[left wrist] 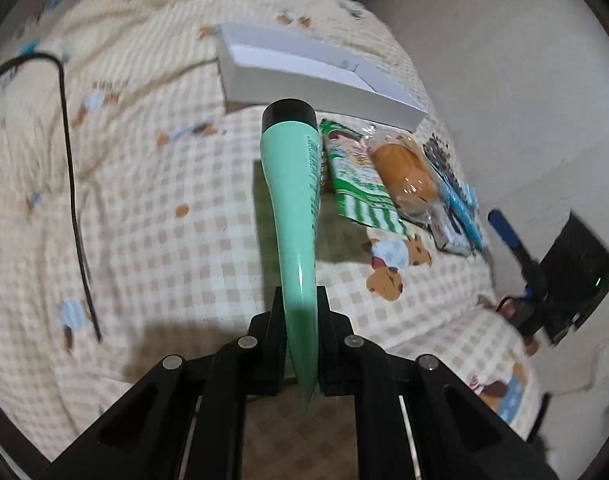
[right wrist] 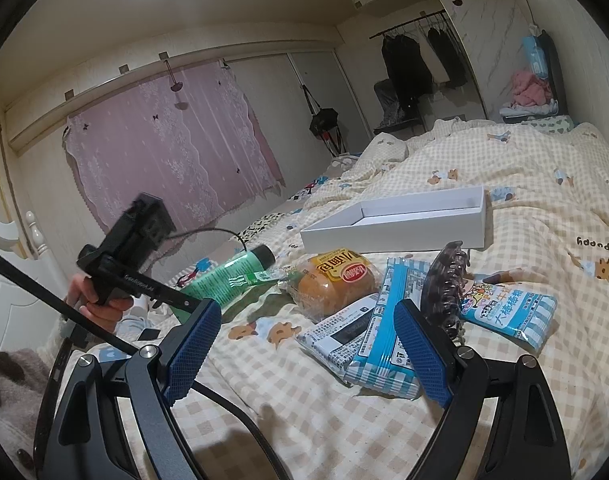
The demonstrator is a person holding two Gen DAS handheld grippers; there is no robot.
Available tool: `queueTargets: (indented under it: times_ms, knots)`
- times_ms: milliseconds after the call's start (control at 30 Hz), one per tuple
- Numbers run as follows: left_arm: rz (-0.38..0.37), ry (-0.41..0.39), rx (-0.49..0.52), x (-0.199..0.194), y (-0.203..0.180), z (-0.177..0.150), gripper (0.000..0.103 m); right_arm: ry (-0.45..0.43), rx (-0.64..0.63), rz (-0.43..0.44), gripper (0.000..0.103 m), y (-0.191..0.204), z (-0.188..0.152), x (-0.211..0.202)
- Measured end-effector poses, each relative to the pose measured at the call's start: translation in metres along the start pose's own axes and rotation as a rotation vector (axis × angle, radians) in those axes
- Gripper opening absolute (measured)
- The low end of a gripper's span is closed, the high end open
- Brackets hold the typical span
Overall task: Organize objects
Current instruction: 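Hold the tube up with the left gripper while the right gripper approaches the bread bun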
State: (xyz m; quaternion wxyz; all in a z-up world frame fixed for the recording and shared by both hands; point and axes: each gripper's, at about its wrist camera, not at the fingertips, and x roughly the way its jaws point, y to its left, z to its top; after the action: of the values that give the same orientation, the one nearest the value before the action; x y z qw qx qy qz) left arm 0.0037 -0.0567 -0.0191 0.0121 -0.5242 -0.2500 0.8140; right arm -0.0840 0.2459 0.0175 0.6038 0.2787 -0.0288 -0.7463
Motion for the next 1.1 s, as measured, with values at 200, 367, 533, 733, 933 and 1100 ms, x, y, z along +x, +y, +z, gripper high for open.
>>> queueTargets:
  times_ms: [200,367,533,733,933,1100]
  knots:
    - [0.007,-0.041,0.069,-0.005,-0.001,-0.010,0.013,0.003,0.001,0.000,0.089,-0.001,0.000,0.001]
    - [0.025,-0.071,0.076,-0.010,-0.001,-0.012,0.013,0.005,0.001,0.000,0.089,-0.001,-0.001,0.001]
    - [0.011,-0.127,0.090,-0.022,-0.003,-0.011,0.013,0.008,0.003,0.002,0.089,-0.002,-0.001,0.002]
    - [-0.091,-0.196,0.116,-0.028,-0.011,-0.010,0.013,0.009,0.004,0.002,0.089,-0.003,-0.002,0.002]
    - [-0.252,-0.255,0.145,-0.022,-0.017,-0.003,0.013,0.009,0.003,0.002,0.089,-0.003,-0.002,0.002]
    - [-0.245,-0.433,0.204,-0.036,-0.025,0.003,0.013,0.010,0.005,0.004,0.089,-0.003,-0.002,0.002]
